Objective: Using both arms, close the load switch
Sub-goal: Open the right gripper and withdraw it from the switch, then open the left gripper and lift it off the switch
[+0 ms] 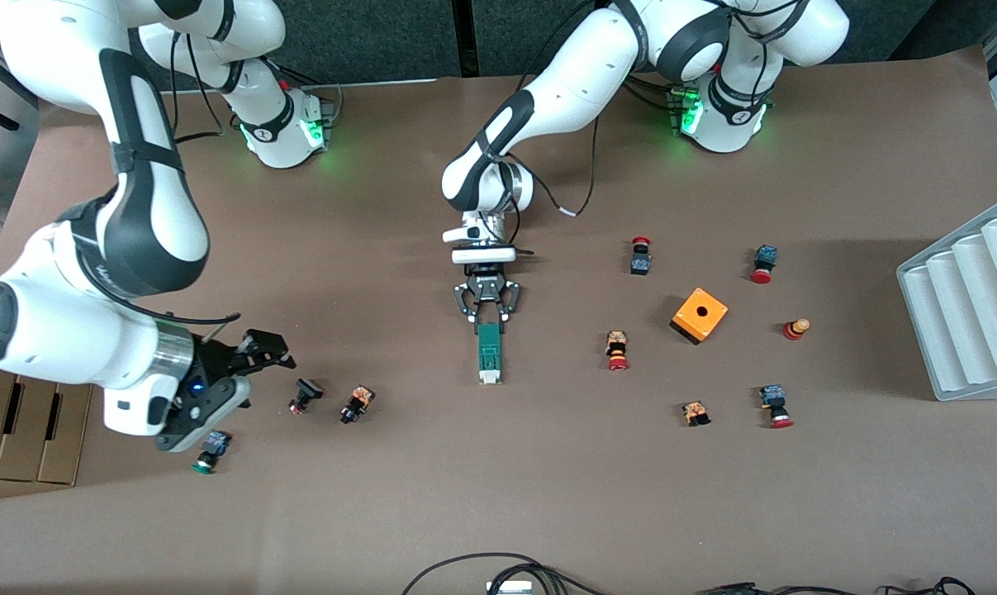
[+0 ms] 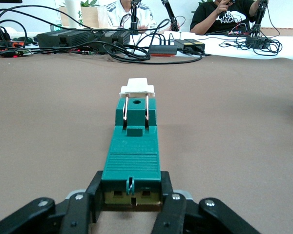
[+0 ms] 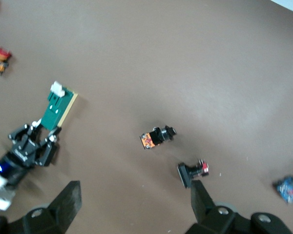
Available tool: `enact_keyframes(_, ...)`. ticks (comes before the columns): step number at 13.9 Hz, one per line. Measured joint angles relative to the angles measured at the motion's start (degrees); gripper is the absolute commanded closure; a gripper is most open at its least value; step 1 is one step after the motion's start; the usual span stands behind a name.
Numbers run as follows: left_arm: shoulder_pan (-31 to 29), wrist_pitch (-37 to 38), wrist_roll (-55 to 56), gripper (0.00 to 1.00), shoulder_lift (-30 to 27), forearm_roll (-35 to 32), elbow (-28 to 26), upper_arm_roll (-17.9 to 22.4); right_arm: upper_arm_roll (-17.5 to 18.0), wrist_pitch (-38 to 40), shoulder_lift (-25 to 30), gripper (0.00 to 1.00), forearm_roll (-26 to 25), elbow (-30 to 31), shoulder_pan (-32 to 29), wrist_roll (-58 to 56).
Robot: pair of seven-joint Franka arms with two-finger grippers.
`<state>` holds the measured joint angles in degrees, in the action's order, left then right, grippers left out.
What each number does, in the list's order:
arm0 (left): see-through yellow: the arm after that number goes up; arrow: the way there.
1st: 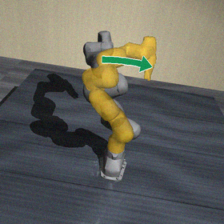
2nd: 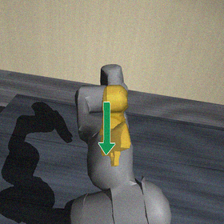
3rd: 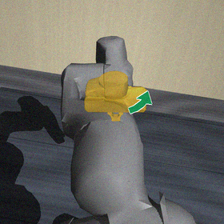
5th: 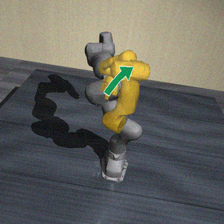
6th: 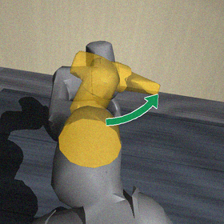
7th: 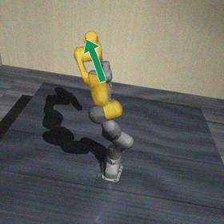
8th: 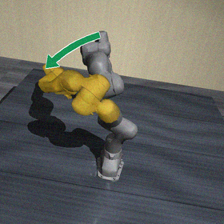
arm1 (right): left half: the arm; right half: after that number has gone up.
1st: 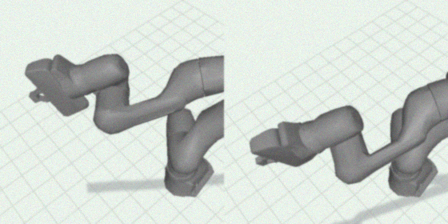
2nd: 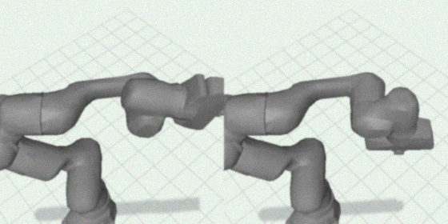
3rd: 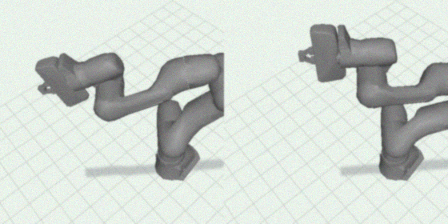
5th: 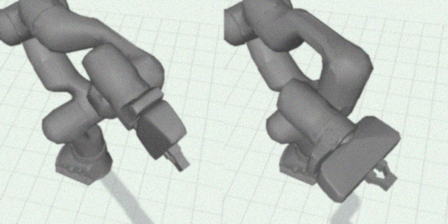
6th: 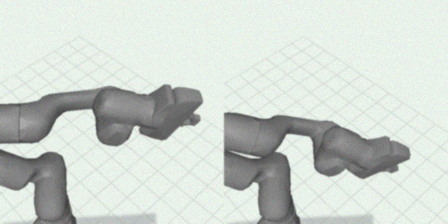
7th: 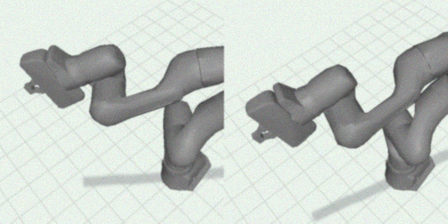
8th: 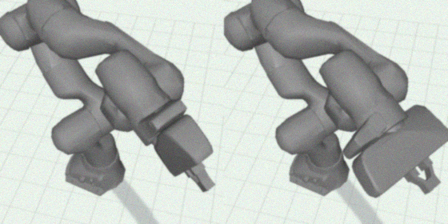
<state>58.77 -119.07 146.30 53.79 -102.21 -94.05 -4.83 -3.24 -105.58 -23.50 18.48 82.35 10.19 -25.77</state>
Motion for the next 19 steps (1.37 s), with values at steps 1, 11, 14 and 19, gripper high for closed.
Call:
enact_keyframes(1,0.00,0.00,0.00,0.68,0.00,0.00,0.00,0.00,-0.05,0.32,0.55,0.00,-0.09,0.42,-0.92,2.61)
enact_keyframes(11,-0.02,-0.03,-0.99,0.00,-0.05,0.57,1.18,-0.10,-0.27,6.39,10.24,0.00,-13.23,6.91,-9.53,5.87)
enact_keyframes(14,0.00,-0.06,-5.95,0.00,-0.14,4.42,2.94,-0.38,-0.20,9.06,12.79,0.00,-17.15,7.89,-9.60,9.20)
enact_keyframes(19,0.04,-0.19,-20.83,0.00,-2.25,15.67,4.66,-0.81,-0.16,11.16,15.49,0.00,-19.10,8.03,-10.69,12.42)
